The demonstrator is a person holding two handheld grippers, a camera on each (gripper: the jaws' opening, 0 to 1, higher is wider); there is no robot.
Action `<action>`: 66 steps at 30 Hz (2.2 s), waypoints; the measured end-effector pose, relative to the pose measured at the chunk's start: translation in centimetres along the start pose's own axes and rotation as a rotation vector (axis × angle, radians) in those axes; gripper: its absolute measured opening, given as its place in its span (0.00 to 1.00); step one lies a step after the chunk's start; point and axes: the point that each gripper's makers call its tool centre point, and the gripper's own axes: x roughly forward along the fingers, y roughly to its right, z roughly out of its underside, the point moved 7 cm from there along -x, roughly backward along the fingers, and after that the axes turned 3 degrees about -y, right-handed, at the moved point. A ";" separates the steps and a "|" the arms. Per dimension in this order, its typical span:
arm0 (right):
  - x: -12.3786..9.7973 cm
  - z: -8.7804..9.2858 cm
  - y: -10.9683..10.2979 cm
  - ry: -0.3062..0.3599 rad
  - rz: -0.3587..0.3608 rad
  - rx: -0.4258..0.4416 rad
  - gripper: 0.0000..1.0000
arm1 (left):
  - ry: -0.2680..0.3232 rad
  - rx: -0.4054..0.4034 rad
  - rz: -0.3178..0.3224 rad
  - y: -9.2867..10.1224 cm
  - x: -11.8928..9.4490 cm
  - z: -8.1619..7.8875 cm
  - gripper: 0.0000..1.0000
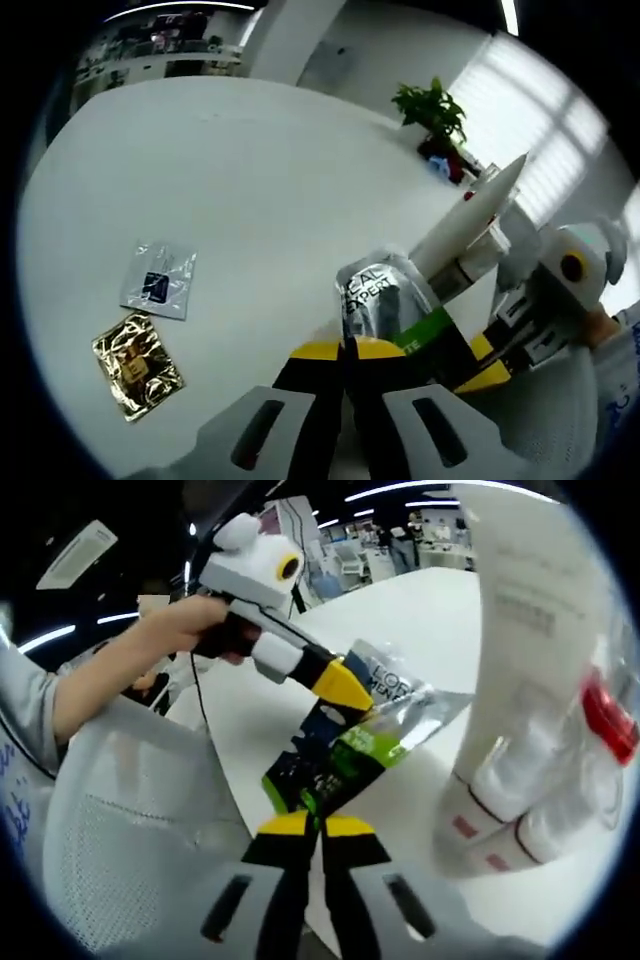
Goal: Arrange the skincare products in the storage area until every visible bottle or jar stands upright without overlapping.
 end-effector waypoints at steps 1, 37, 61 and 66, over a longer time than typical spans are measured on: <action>0.0 0.1 0.0 -0.004 0.000 -0.001 0.03 | -0.005 -0.005 -0.005 -0.1 0.1 0.1 0.00; 0.5 -0.6 -0.2 -0.031 0.132 -0.198 0.19 | -0.023 -0.043 -0.045 -2.0 0.7 0.6 0.00; 3.1 -0.6 0.0 -0.125 0.186 -0.315 0.25 | 0.043 -0.068 -0.045 -1.9 1.7 0.5 0.00; 3.1 -0.4 0.2 -0.141 0.201 -0.334 0.27 | 0.062 -0.043 -0.047 -1.6 2.0 0.3 0.00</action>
